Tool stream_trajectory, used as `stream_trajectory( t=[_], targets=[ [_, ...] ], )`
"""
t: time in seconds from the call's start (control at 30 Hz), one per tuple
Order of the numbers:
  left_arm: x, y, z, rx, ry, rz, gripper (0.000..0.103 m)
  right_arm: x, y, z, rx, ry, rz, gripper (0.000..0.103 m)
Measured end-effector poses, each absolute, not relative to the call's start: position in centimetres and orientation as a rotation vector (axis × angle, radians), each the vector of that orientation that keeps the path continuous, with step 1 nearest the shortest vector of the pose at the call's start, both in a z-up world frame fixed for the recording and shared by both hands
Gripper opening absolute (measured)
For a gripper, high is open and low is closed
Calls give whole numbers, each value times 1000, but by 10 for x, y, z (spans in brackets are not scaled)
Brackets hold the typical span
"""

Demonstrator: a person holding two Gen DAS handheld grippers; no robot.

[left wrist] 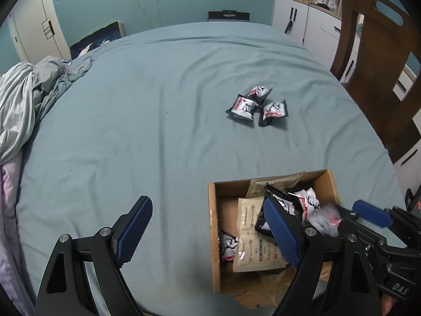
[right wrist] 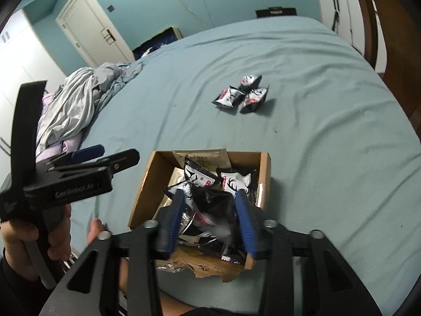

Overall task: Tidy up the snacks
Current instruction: 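Release both packets into the box with both tools, then grasp a white deer-logo packet from the remaining group with the right tool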

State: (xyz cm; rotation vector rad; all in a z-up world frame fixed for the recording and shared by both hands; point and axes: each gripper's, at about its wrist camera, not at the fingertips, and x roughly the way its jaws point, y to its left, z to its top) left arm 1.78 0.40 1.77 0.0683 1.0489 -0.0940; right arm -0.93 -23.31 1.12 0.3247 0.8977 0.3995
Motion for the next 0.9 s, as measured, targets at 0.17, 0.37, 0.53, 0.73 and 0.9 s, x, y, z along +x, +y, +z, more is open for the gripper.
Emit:
stream_trajectory(
  t=[0.17,0.37,0.53,0.73,0.9],
  targets=[
    [17,4,17,58,1062,-106,88,-12,-238,16,338,863,352,71],
    [18,1,15,61,1083,-111,88,-9,-242,21,326,863,322,71],
    [19,-1,14,69,1082,-114,88,4,-251,31,293,838,306,71],
    [20,-6,14,68,1076,-127,88,52,-268,26,387,883,340,71],
    [23,-9,11,61,1092,-148,88,99,-280,0,413,924,303,71]
  ],
)
